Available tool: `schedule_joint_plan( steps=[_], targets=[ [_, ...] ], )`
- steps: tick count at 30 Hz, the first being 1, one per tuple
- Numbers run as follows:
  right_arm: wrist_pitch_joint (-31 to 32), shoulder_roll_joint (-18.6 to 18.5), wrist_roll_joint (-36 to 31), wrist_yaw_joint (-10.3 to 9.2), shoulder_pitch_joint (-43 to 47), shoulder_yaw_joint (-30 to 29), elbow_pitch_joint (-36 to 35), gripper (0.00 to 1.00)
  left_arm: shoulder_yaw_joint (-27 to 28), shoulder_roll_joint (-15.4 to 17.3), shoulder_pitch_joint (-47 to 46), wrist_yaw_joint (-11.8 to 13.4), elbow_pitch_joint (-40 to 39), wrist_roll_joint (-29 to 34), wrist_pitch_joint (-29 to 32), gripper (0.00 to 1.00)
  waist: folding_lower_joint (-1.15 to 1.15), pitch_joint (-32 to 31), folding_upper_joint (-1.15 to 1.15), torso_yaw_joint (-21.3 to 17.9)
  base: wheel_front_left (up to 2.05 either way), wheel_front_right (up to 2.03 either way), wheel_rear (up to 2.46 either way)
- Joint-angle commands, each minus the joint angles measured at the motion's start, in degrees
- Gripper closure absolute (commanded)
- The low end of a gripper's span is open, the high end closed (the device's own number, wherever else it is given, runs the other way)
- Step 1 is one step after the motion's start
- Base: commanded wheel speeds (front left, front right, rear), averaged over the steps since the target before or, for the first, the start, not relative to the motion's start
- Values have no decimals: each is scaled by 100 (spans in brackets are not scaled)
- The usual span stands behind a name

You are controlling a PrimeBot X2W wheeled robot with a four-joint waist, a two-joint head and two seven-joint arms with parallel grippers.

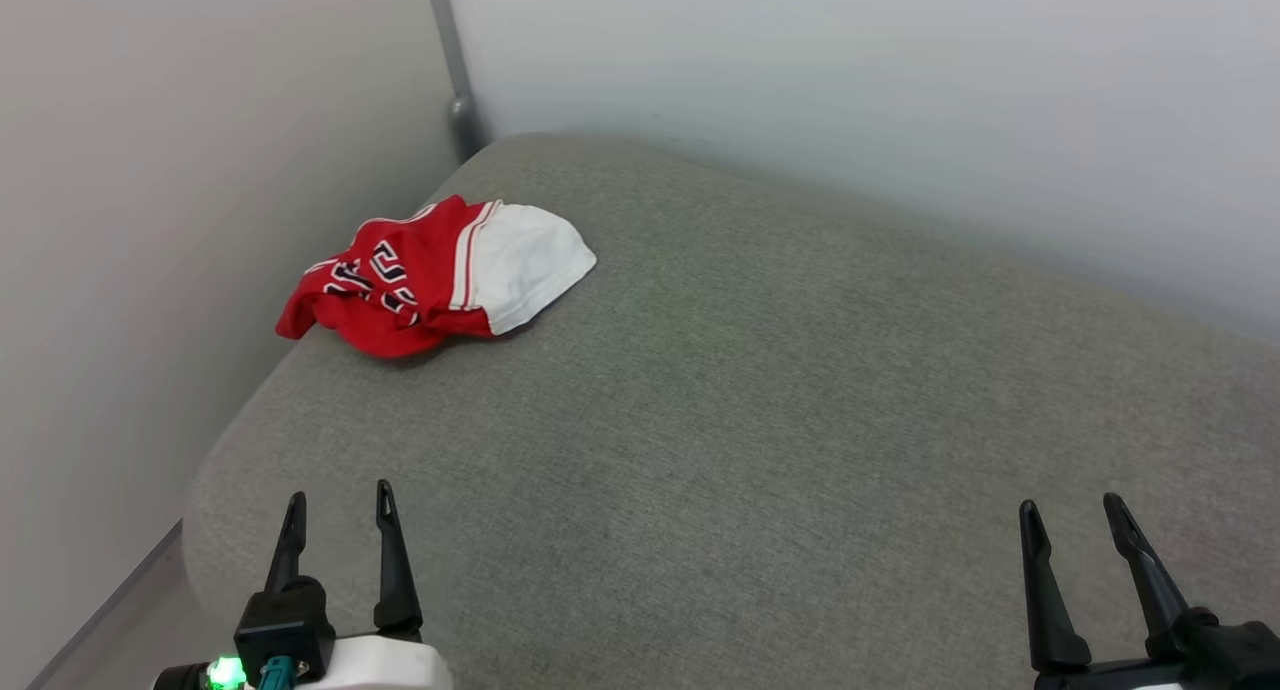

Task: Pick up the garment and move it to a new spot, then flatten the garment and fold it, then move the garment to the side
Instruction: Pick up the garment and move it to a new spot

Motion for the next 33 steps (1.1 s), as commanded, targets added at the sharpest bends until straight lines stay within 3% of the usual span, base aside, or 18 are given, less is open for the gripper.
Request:
schedule_joint_plan(
  steps=[1,9,14,21,27,33],
  targets=[
    [-12,7,21,-2,2,13,6,0,32,-8,54,7,-5,-14,-16,0,0,4,0,81,0,0,0],
    [-12,7,-13,-2,-80,33,11,0,188,-8,45,22,18,-59,-16,0,0,57,0,35,0,0,0],
    [-12,7,-75,-2,-116,3,-27,0,444,46,-277,-126,111,-142,-16,0,0,170,0,-54,0,0,0],
    [-12,7,-288,-2,-309,0,-113,0,985,728,-1625,-620,640,-399,-16,0,0,565,0,-234,0,0,0],
    [-12,7,-519,-2,-577,-107,-209,0,1350,1441,-2911,-902,1138,-569,-7,0,0,1116,0,-536,0,0,0],
    [-12,7,-691,-2,-832,-197,-324,0,1571,2119,-4151,-1219,1848,-937,536,0,0,1726,0,-773,0,0,0]
  ],
)
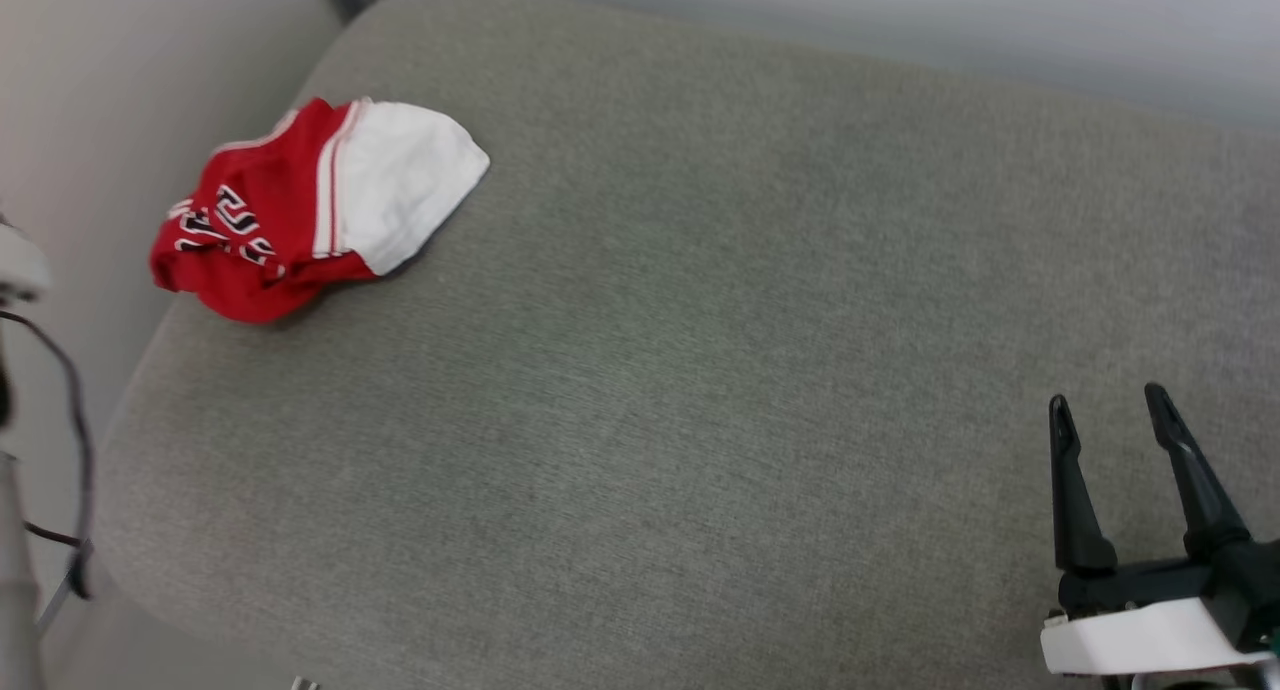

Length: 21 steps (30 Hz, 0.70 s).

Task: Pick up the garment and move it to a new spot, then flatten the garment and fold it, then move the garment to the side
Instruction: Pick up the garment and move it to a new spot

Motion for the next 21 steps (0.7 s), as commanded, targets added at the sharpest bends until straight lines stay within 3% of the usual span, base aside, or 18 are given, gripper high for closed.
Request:
schedule_joint_plan(
  steps=[1,7,12,13,15,21],
  targets=[
    [-12,7,-48,-2,-163,0,-67,0,53,183,-342,-68,221,-117,219,0,-1,456,0,-256,0,0,0],
    [-12,7,-174,-2,-501,-56,-165,0,-44,742,-1188,-387,1000,-646,1568,0,-1,1043,0,-487,0,0,0],
    [-13,7,-275,-2,-734,-114,-276,0,-387,1179,-1617,-489,1362,-1168,2721,0,-1,1508,0,-634,0,0,0],
    [-13,7,-275,-2,-734,-114,-276,0,-387,1179,-1617,-489,1362,-1168,2721,0,-1,1508,0,-634,0,0,0],
    [-12,7,-310,-2,-856,-167,-316,0,-882,1396,-1656,-488,1366,-1690,3595,0,-1,1749,0,-722,0,0,0],
    [-12,7,-409,-2,-1008,-211,-448,0,-1527,1799,-1608,-487,1209,-2583,4765,0,-1,2124,0,-809,0,0,0]
  ],
)
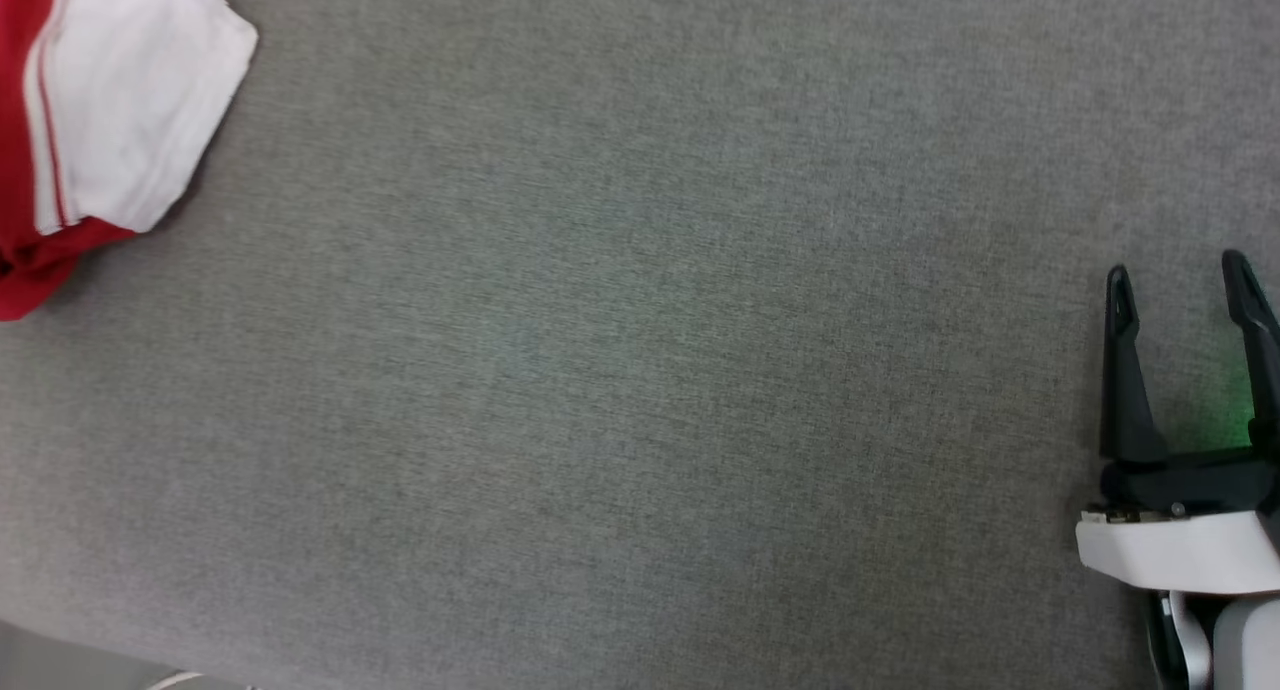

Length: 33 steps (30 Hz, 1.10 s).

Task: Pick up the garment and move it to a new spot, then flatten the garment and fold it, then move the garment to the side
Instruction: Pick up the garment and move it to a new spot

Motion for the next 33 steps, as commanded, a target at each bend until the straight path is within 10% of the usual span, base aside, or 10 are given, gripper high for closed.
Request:
schedule_joint_plan(
  steps=[1,14,15,16,33],
  targets=[
    [-12,5,-32,-2,-112,2,-53,0,-116,17,69,7,-40,-161,218,0,-1,235,0,-115,0,0,0],
    [13,-7,-33,-5,-240,34,-108,0,-1112,197,488,1,44,-1026,1236,0,-1,681,0,-348,0,0,0],
    [22,-9,-38,-5,-242,31,-95,0,-1171,179,478,1,77,-1031,1236,85,-1,679,0,-347,0,0,0],
    [24,-9,-45,-5,-243,30,-80,0,-1240,170,467,0,86,-1022,1212,100,-1,663,0,-341,0,0,0],
    [-11,2,363,-3,56,348,382,0,-2190,1000,-329,5,-915,-915,807,100,-1,-972,0,-329,0,0,0]
  ],
)
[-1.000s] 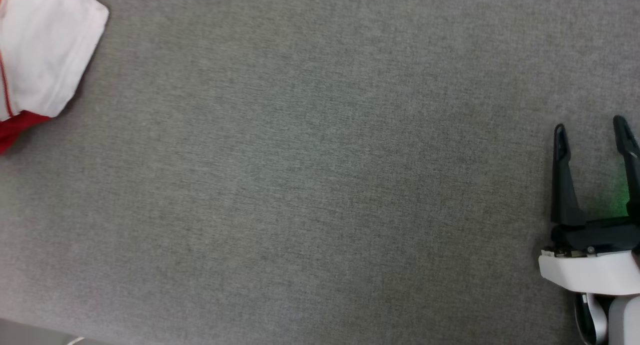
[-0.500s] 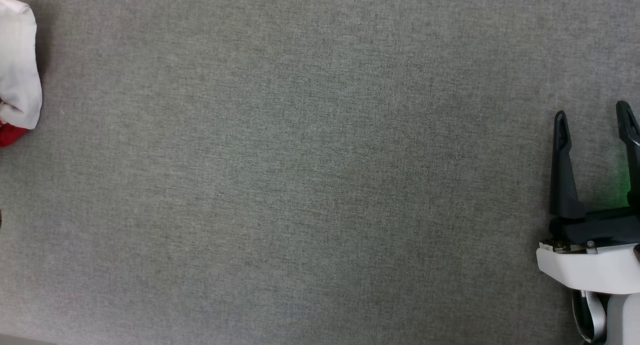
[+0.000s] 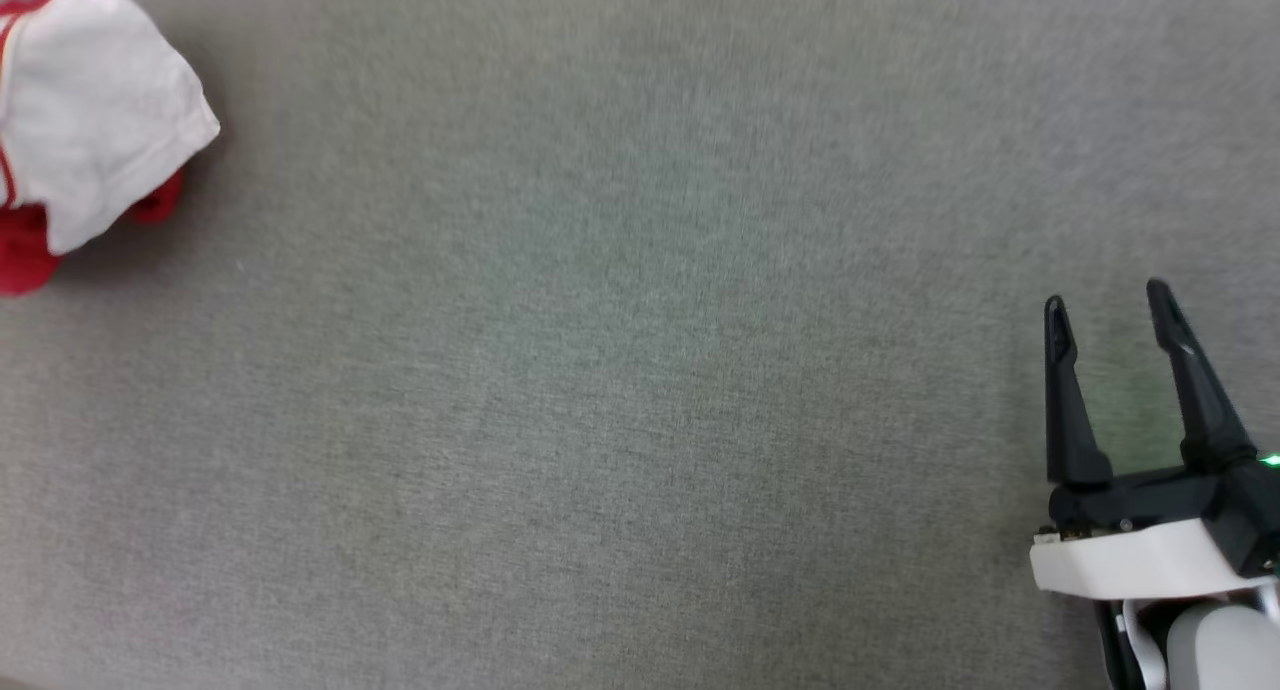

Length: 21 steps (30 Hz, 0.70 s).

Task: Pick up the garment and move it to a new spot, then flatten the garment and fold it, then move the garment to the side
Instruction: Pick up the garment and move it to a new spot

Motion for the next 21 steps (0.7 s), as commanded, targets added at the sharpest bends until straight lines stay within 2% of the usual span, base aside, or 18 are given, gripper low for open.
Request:
schedule_joint_plan(
  steps=[1,3,10,17,21],
  targets=[
    [-10,-2,60,-4,110,25,65,0,-137,43,-126,5,-214,6,24,100,0,-468,0,-54,0,0,0],
    [-10,-2,145,-4,164,52,140,0,-377,166,-286,6,-507,-22,16,100,0,-672,0,-103,0,0,0],
    [-10,-2,334,-4,417,147,330,0,-1239,26,-864,5,-1470,-27,172,100,0,-1290,0,-287,0,0,0],
    [-11,-2,531,-4,610,188,453,0,-2092,-292,-1468,5,-2112,-70,289,100,0,-1717,0,-669,0,0,0],
    [-10,-1,571,-4,707,188,521,0,-2471,-606,-1699,5,-2338,-185,248,100,0,-1879,0,-970,0,0,0]
  ],
)
